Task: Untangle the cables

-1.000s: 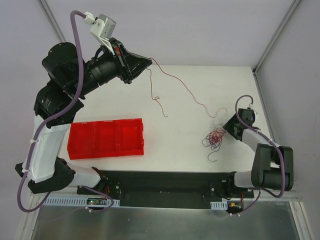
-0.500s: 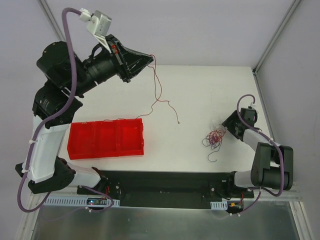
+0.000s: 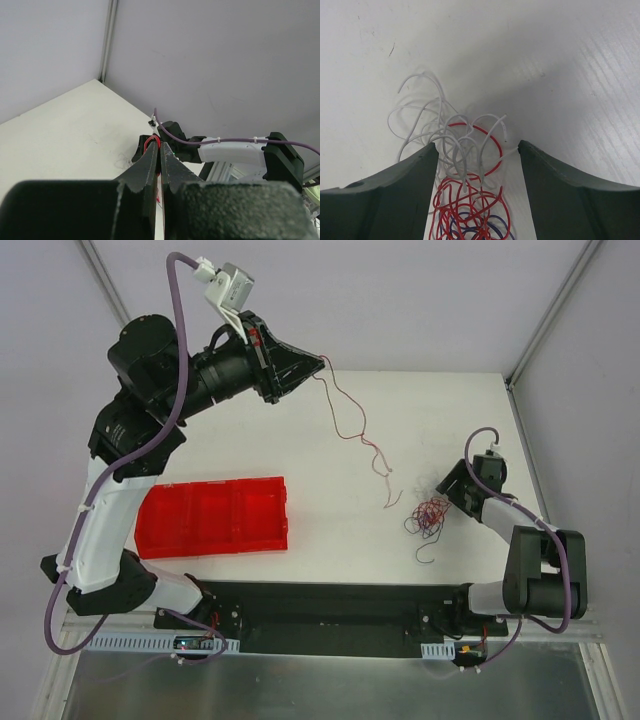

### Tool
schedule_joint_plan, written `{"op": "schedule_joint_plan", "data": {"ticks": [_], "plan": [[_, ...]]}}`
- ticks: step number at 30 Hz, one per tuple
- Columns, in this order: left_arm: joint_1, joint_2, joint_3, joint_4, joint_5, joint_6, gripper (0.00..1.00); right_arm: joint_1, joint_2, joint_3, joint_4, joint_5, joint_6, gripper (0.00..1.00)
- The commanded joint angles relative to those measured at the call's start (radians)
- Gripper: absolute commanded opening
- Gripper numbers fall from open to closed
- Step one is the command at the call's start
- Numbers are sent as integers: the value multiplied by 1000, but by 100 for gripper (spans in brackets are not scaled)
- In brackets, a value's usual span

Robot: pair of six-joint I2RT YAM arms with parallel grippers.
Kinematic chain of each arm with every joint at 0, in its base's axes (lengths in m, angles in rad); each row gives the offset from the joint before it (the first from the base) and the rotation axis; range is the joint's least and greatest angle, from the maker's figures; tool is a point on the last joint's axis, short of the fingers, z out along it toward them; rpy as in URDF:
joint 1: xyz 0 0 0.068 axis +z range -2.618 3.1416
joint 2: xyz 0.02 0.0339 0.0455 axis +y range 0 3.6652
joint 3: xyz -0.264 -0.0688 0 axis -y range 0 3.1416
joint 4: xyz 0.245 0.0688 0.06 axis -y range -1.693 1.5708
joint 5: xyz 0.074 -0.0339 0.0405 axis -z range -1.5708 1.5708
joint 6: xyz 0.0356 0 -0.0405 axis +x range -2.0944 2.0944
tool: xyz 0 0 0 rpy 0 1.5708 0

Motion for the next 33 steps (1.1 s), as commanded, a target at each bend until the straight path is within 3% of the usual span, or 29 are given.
{"op": "schedule_joint_plan", "data": {"ticks": [1,9,16,25,33], "plan": [[1,-5,-68,52,-25,-7,0,11,12,23,-32,32,-11,70],[3,-5,-352,66,-23,-64,0,25,5,21,-29,42,-17,69],[-1,90,-536,102,3,-82,0,37,23,40,-45,55,-23,68],[-22,403,-485,110,-140,-15,0,40,29,41,-44,46,-26,68],[-24,682,-333,92,-99,-36,1,43,43,55,-55,46,-29,67]]}}
